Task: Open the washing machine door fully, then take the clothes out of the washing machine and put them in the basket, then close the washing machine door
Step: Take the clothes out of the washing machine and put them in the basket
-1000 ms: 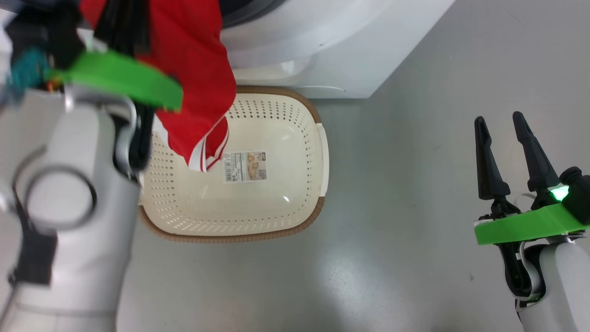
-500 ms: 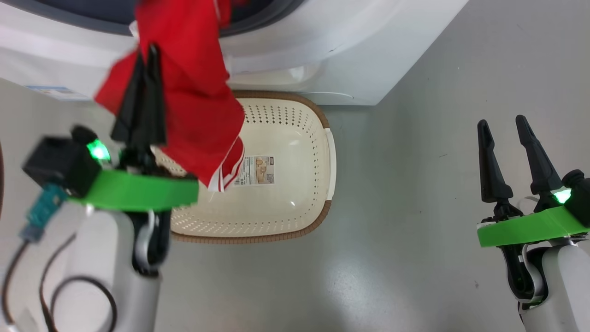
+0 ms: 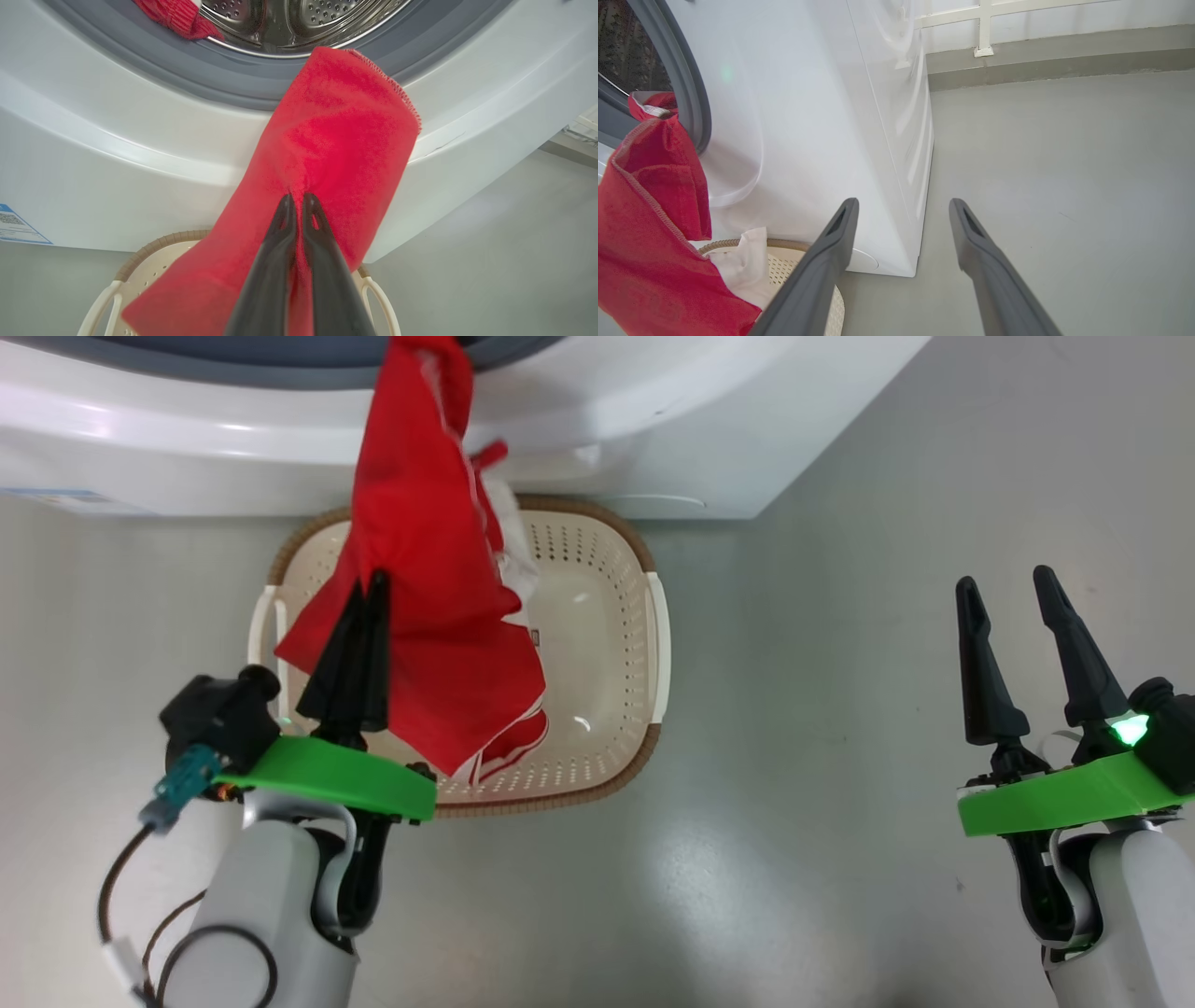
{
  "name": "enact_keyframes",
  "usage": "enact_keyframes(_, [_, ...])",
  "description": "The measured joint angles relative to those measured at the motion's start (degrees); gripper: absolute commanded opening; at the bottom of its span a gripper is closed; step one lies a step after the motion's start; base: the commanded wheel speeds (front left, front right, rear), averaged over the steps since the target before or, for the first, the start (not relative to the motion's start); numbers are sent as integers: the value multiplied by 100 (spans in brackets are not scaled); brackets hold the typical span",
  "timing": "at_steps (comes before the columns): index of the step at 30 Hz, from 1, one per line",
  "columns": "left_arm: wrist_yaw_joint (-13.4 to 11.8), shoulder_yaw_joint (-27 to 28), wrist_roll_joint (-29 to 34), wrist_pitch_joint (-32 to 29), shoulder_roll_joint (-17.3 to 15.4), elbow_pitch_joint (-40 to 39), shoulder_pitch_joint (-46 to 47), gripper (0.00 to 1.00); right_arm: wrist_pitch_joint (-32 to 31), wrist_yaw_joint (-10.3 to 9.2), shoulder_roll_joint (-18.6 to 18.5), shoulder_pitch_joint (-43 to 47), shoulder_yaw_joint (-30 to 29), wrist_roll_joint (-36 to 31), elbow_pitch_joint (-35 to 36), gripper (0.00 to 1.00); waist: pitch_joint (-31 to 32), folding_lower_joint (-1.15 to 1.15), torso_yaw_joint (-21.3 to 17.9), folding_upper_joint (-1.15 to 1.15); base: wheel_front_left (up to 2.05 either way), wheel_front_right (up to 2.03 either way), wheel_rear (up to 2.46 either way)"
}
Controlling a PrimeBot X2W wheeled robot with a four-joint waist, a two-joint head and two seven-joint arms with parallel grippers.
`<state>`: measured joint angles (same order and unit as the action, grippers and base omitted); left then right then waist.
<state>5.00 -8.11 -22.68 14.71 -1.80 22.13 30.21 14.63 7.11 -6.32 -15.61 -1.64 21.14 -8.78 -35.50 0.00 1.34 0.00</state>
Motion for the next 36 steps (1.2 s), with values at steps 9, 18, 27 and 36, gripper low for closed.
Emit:
enact_keyframes(9, [68, 33, 229, 0, 4, 1591, 683, 0, 1, 0, 52, -154, 31, 0, 63, 100, -315, 0, -180, 0, 0, 0, 0])
enact_keyframes(18, [158, 7, 558, 0, 26, 3061, 1270, 0, 1, 0, 134, -262, 48, 0, 127, 100, -653, 0, -404, 0, 0, 0, 0])
enact_keyframes(27, [180, 141, 797, 0, 35, 3752, 1774, 0, 1, 0, 164, -358, 45, -5, 159, 100, -951, 0, -545, 0, 0, 0, 0])
enact_keyframes(36, [210, 279, 824, 0, 36, 3896, 1889, 100, 1, 0, 187, -359, 34, -18, 154, 100, -916, 0, -535, 0, 0, 0, 0])
